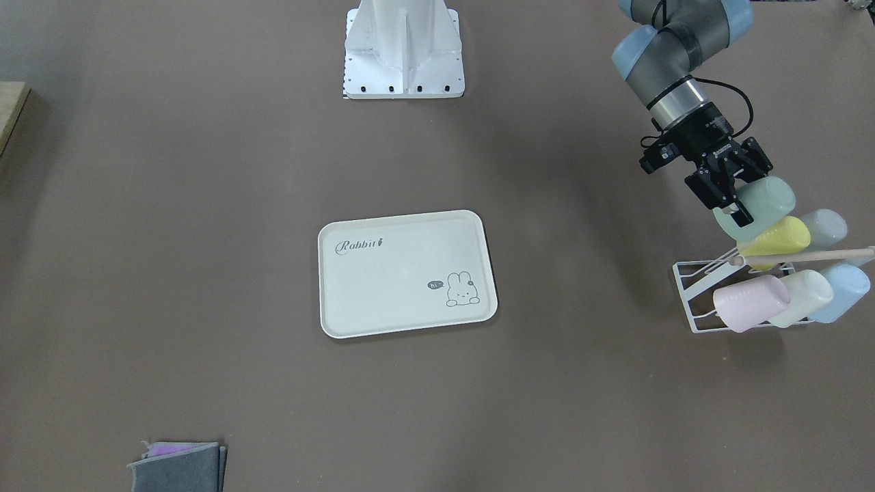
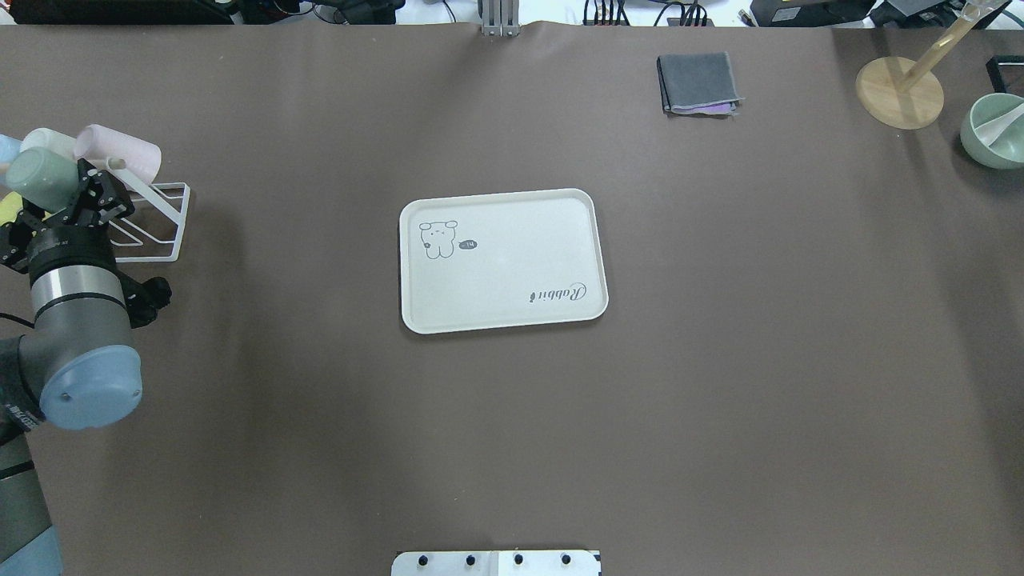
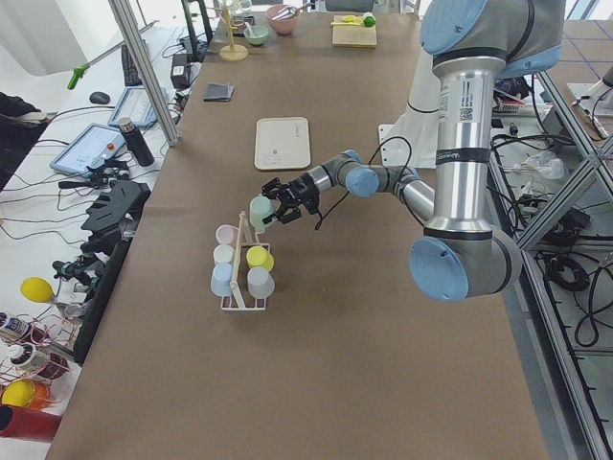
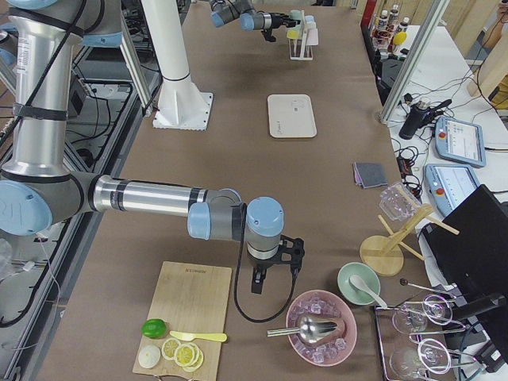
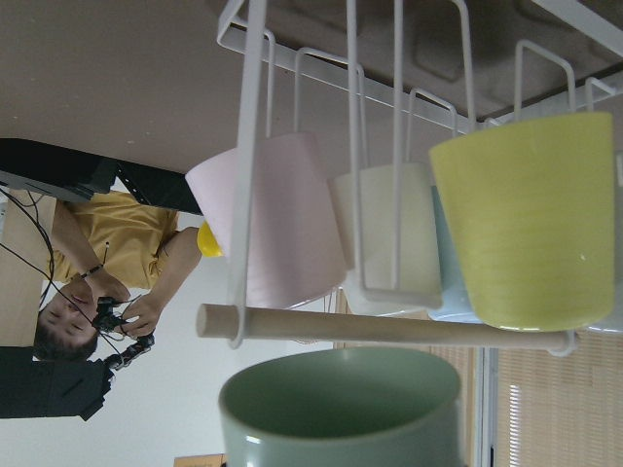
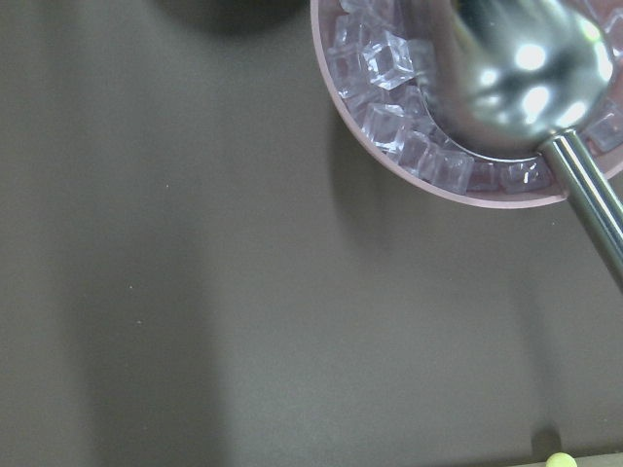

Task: Pick up and place green cup on tray

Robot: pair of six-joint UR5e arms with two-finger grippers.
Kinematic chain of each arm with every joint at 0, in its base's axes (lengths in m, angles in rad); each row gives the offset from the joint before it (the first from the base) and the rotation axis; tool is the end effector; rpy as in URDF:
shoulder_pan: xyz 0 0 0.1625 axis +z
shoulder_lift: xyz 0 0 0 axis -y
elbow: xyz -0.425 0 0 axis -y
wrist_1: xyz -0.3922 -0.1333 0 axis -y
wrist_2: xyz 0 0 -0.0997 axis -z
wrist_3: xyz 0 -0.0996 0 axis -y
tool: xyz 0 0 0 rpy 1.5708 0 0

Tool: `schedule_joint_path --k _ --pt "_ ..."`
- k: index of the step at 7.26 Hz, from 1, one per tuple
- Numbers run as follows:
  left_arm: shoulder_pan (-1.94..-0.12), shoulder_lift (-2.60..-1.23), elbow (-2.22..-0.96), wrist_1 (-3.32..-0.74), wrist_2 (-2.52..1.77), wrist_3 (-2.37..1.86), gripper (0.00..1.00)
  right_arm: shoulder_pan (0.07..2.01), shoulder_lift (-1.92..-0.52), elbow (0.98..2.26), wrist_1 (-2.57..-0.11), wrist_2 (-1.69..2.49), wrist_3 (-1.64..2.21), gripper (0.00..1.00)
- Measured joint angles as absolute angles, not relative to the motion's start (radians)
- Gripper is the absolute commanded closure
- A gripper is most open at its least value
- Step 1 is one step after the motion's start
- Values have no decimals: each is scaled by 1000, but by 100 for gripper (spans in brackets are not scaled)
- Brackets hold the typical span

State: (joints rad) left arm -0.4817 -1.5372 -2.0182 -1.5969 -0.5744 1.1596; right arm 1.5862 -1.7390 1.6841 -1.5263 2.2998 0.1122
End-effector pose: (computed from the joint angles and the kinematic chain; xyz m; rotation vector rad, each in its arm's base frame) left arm 0.3055 -0.4045 0.4361 0.4302 -1.1616 1.7892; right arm 0.0734 -0.4183 0.6783 -0.0452 -0.7282 0.1257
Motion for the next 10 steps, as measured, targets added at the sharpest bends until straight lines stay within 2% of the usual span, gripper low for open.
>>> schedule_joint_path --k 5,10 --pt "-501 -1527 -2077 -1903 -774 1176 87 1586 -1753 1676 -1526 2303 111 0" --pt "-426 -1538 -2031 -2216 -964 883 91 1586 -1758 1676 -1526 2303 112 0"
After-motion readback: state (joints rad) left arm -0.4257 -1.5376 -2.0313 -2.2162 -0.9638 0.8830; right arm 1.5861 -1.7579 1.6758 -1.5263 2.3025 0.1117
